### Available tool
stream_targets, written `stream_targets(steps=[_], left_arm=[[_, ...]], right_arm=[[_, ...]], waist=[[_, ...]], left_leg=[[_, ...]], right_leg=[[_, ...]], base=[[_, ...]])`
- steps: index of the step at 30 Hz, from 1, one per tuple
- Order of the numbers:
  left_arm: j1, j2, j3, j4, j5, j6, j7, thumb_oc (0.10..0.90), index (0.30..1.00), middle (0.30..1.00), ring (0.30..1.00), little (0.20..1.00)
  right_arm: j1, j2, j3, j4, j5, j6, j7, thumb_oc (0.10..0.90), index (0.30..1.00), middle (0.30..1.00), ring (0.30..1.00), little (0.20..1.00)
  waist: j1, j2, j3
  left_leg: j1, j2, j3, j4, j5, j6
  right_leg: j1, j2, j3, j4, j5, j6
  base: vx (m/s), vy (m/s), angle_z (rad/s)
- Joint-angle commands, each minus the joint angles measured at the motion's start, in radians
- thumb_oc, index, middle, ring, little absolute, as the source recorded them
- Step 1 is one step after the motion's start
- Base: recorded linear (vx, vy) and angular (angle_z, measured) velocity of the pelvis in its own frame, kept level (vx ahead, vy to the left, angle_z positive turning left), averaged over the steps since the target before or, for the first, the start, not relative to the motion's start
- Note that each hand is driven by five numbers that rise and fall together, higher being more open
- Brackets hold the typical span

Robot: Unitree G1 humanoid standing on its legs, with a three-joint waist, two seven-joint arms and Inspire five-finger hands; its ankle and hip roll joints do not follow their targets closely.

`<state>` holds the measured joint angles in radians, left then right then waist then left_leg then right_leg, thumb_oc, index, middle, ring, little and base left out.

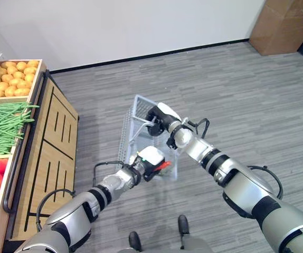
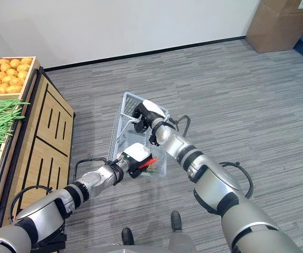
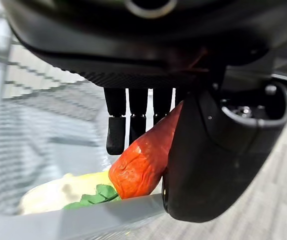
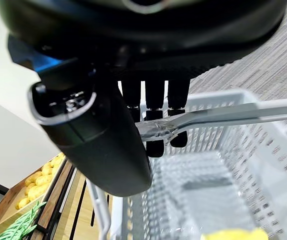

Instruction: Get the vegetables into the basket

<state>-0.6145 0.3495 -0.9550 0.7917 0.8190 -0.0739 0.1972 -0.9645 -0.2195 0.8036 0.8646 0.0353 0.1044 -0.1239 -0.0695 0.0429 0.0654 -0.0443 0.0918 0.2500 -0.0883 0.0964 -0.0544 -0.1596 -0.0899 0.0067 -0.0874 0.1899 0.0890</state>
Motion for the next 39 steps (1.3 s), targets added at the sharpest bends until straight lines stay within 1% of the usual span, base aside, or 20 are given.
stream_targets(steps=[1, 3, 6, 10, 14, 17, 25, 30, 31, 32, 33, 39], left_arm=[[-0.092, -0.004, 0.038, 0.092, 0.026, 0.04, 0.121, 0.4, 0.3, 0.3, 0.3, 0.3], [-0.088, -0.009, 0.046, 0.102, 0.029, 0.048, 0.137, 0.4, 0.3, 0.3, 0.3, 0.3], [-0.069, -0.025, 0.068, 0.126, 0.038, 0.067, 0.176, 0.4, 0.3, 0.3, 0.3, 0.3], [-0.066, -0.045, 0.082, 0.157, 0.033, 0.082, 0.205, 0.4, 0.3, 0.3, 0.3, 0.3], [-0.053, -0.068, 0.098, 0.181, 0.035, 0.11, 0.237, 0.4, 0.3, 0.3, 0.3, 0.3], [-0.057, -0.079, 0.103, 0.205, 0.035, 0.122, 0.246, 0.4, 0.3, 0.3, 0.3, 0.3], [-0.053, -0.061, 0.116, 0.215, 0.041, 0.126, 0.247, 0.4, 0.3, 0.3, 0.3, 0.3], [-0.049, -0.043, 0.12, 0.224, 0.066, 0.131, 0.236, 0.4, 0.3, 0.3, 0.3, 0.3], [-0.048, -0.042, 0.116, 0.241, 0.076, 0.135, 0.22, 0.622, 0.61, 0.61, 0.61, 0.61], [-0.048, -0.042, 0.116, 0.241, 0.076, 0.135, 0.22, 0.622, 0.61, 0.61, 0.61, 0.61], [-0.047, -0.04, 0.116, 0.246, 0.083, 0.136, 0.216, 0.9, 1.0, 1.0, 1.0, 1.0], [-0.047, -0.04, 0.109, 0.268, 0.109, 0.145, 0.191, 0.9, 1.0, 1.0, 1.0, 1.0]], right_arm=[[-0.148, 0.047, -0.085, -0.065, -0.018, -0.141, -0.061, 0.4, 0.3, 0.3, 0.3, 0.3], [-0.143, 0.046, -0.083, -0.079, -0.013, -0.144, -0.06, 0.4, 0.3, 0.3, 0.3, 0.3], [-0.126, 0.036, -0.076, -0.157, 0.017, -0.16, -0.053, 0.4, 0.3, 0.3, 0.3, 0.3], [-0.106, 0.031, -0.06, -0.217, 0.05, -0.175, -0.046, 0.4, 0.3, 0.3, 0.3, 0.3], [-0.074, 0.023, -0.046, -0.325, 0.103, -0.197, -0.036, 0.4, 0.3, 0.3, 0.3, 0.3], [-0.057, 0.001, -0.031, -0.4, 0.139, -0.209, -0.022, 0.4, 0.3, 0.3, 0.3, 0.3], [-0.028, -0.025, -0.023, -0.443, 0.129, -0.21, -0.01, 0.4, 0.3, 0.3, 0.3, 0.3], [0.01, -0.053, -0.032, -0.494, 0.122, -0.216, 0.004, 0.4, 0.3, 0.3, 0.3, 0.3], [0.016, -0.059, -0.036, -0.501, 0.114, -0.215, 0.007, 0.4, 0.3, 0.3, 0.3, 0.3], [0.016, -0.059, -0.037, -0.502, 0.113, -0.215, 0.007, 0.4, 0.3, 0.3, 0.3, 0.3], [0.02, -0.06, -0.04, -0.502, 0.11, -0.215, 0.008, 0.4, 0.3, 0.3, 0.3, 0.3], [0.037, -0.074, -0.061, -0.494, 0.08, -0.206, 0.005, 0.4, 0.3, 0.3, 0.3, 0.3]], waist=[[0.013, -0.076, -0.061], [0.012, -0.078, -0.062], [0.008, -0.088, -0.063], [0.005, -0.092, -0.064], [0.001, -0.098, -0.063], [-0.002, -0.101, -0.061], [-0.003, -0.1, -0.064], [-0.004, -0.095, -0.066], [-0.005, -0.093, -0.066], [-0.005, -0.093, -0.066], [-0.005, -0.092, -0.065], [-0.004, -0.09, -0.062]], left_leg=[[-0.014, 0.009, -0.029, 0.001, -0.039, -0.016], [-0.014, 0.01, -0.029, 0.001, -0.039, -0.016], [-0.015, 0.012, -0.027, 0.001, -0.038, -0.017], [-0.018, 0.013, -0.022, 0.001, -0.037, -0.018], [-0.019, 0.017, -0.018, 0.001, -0.034, -0.02], [-0.02, 0.02, -0.013, 0.001, -0.033, -0.022], [-0.012, 0.025, -0.007, 0.001, -0.035, -0.023], [-0.008, 0.024, -0.007, 0.001, -0.037, -0.023], [-0.006, 0.023, -0.005, 0.001, -0.038, -0.023], [-0.006, 0.023, -0.005, 0.001, -0.038, -0.023], [-0.006, 0.023, -0.004, 0.001, -0.038, -0.023], [-0.005, 0.023, -0.006, 0.001, -0.039, -0.021]], right_leg=[[0.041, -0.087, -0.011, 0.0, -0.048, 0.079], [0.041, -0.088, -0.011, 0.0, -0.048, 0.079], [0.038, -0.086, -0.01, 0.0, -0.047, 0.08], [0.034, -0.085, -0.007, 0.0, -0.046, 0.079], [0.031, -0.083, -0.005, 0.0, -0.045, 0.08], [0.027, -0.081, -0.004, 0.0, -0.045, 0.08], [0.032, -0.079, -0.003, 0.0, -0.049, 0.079], [0.038, -0.079, -0.005, 0.0, -0.053, 0.079], [0.038, -0.08, -0.004, 0.0, -0.053, 0.08], [0.038, -0.08, -0.004, 0.0, -0.053, 0.08], [0.037, -0.08, -0.004, 0.0, -0.053, 0.08], [0.038, -0.079, -0.003, 0.0, -0.053, 0.08]], base=[[0.0, 0.0, 0.0], [0.0, 0.0, 0.0], [0.0, 0.0, 0.0], [0.0, 0.0, 0.0], [0.0, 0.0, 0.0], [0.0, 0.0, 0.0], [0.0, 0.0, 0.0], [0.0, 0.0, 0.0], [0.0, 0.0, 0.0], [0.0, 0.0, 0.0], [0.0, 0.0, 0.0], [0.0, 0.0, 0.0]])
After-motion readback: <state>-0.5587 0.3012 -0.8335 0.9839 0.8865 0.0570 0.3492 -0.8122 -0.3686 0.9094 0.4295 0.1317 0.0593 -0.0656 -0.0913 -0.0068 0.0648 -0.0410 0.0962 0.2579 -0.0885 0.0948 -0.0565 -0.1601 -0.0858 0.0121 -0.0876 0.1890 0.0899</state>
